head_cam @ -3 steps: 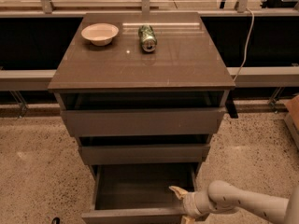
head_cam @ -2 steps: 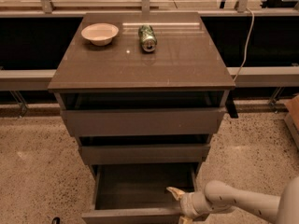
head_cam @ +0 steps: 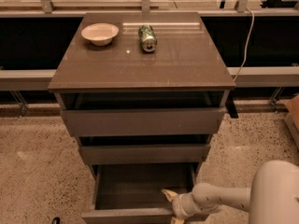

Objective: Close bottom drawer

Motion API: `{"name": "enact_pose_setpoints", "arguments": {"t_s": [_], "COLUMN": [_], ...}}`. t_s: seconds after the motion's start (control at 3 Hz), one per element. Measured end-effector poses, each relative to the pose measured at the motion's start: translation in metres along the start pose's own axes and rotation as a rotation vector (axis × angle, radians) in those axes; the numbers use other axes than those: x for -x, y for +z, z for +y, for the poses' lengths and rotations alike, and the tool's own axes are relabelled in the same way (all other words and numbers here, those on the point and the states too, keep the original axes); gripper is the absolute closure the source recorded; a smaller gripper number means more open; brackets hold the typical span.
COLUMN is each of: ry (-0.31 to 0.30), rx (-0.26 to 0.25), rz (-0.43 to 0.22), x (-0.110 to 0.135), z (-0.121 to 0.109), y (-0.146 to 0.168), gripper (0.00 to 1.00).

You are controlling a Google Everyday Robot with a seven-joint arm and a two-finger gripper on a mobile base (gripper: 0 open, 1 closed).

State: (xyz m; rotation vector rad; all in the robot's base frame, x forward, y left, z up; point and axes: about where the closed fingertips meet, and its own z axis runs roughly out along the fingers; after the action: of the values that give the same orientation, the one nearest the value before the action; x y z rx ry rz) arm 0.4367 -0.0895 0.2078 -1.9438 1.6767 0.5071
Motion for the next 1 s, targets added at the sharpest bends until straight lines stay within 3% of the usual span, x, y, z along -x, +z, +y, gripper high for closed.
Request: {"name": "enact_pose_setpoints", "arguments": {"t_s": [0.33,1.0], "ry": [0.000,0.039], "rx": [-0.041,-0.085], "rz": [0.009,-0.016], "x": [0.000,-0.004], "z": [-0.005,-0.015], "y": [0.011,0.022], "gripper": [0.15,0.17]}}
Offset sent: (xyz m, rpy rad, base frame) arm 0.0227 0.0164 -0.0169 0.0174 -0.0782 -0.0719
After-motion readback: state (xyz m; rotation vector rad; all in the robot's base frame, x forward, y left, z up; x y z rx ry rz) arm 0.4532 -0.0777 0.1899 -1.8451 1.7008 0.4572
